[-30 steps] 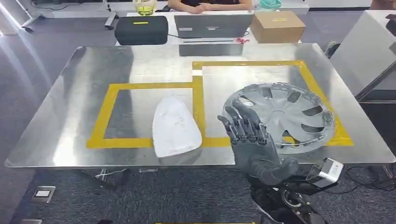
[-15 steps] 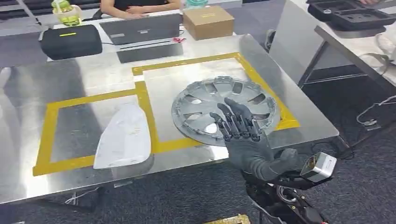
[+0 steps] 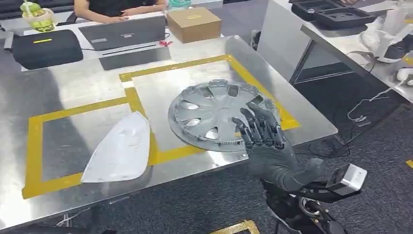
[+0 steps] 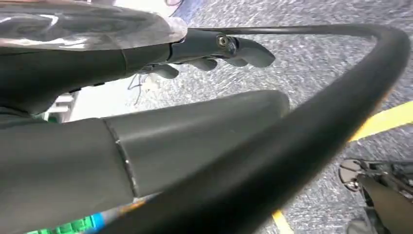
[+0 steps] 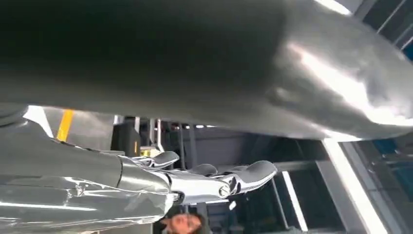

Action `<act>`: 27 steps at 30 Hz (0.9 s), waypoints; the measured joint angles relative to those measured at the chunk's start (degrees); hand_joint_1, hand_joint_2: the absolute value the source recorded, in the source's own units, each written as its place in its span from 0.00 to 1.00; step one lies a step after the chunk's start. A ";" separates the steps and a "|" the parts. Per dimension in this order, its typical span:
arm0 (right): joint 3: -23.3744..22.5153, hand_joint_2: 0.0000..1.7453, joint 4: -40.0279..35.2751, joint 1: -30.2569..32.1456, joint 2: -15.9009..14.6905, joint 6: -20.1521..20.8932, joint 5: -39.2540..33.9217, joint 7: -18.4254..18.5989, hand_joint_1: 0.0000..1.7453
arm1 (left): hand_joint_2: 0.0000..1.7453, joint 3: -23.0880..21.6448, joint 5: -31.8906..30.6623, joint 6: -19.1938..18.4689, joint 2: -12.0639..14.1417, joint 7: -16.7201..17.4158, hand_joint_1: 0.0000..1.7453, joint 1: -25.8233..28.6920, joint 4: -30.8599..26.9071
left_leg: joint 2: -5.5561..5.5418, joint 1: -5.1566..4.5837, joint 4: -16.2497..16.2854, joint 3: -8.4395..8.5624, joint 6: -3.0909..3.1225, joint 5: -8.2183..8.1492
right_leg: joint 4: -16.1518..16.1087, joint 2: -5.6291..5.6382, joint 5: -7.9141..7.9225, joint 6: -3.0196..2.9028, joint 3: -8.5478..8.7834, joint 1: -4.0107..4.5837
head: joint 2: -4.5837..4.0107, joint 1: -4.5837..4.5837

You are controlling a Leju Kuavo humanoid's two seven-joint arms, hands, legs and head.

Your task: Take the parts from the cabinet and place them on the table.

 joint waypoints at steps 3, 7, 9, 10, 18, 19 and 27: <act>0.04 0.00 -0.07 -0.25 -0.04 -0.11 -0.07 0.00 0.00 | 0.00 0.00 0.09 0.09 -0.07 0.02 0.00 0.01 0.00 | 1.74 -0.66 0.32 0.11 -0.64 -0.29 | -1.85 -0.15 -0.44 -1.23 0.80 0.60 | 0.00 0.00; 0.11 0.00 -0.26 -0.53 -0.09 -0.17 -0.26 -0.04 0.00 | 0.00 0.00 0.52 0.26 -0.11 0.22 0.00 -0.28 0.00 | -1.74 -0.10 3.54 -0.59 -1.92 -3.22 | -2.92 2.54 0.42 -2.74 1.24 0.07 | 0.00 -0.61; 0.15 0.00 -0.26 -0.73 -0.07 -0.15 -0.26 0.02 0.00 | 0.00 0.00 0.63 0.28 -0.15 0.22 0.00 -0.16 0.00 | -3.80 0.16 13.04 -5.42 -2.22 -7.60 | -2.91 3.83 0.60 -3.10 0.94 0.02 | 0.00 -1.77; 0.17 0.00 -0.24 -0.69 -0.09 -0.17 -0.28 0.07 0.00 | 0.00 0.00 0.68 0.35 -0.15 0.28 0.00 -0.06 0.00 | -4.03 0.20 17.25 -7.68 -2.35 -8.87 | -2.90 4.56 0.60 -3.10 0.86 0.03 | 0.00 -1.99; 0.37 0.00 -0.24 -1.10 -0.09 -0.17 -0.61 -0.04 0.00 | 0.00 0.02 0.85 0.57 0.00 0.55 0.00 -0.05 0.00 | -7.63 0.65 0.74 -1.53 -1.76 0.69 | -2.41 9.93 0.52 -1.61 0.48 -0.02 | 0.00 -3.15; 0.42 0.00 -0.24 -1.08 -0.09 -0.31 -0.61 -0.02 0.00 | 0.00 0.02 0.85 0.57 -0.02 0.55 0.00 -0.15 0.00 | -7.29 0.44 0.79 -1.45 -1.45 0.67 | -2.63 10.50 0.65 -1.29 0.40 -0.04 | 0.00 -3.04; 0.57 0.00 -0.24 -1.37 -0.11 -0.52 -0.63 -0.02 0.00 | 0.00 0.04 0.83 0.59 -0.15 0.57 0.00 -0.04 0.00 | -3.92 0.59 0.05 -1.12 0.35 0.91 | 8.62 4.78 -5.79 -0.19 -5.09 0.04 | 0.00 -1.23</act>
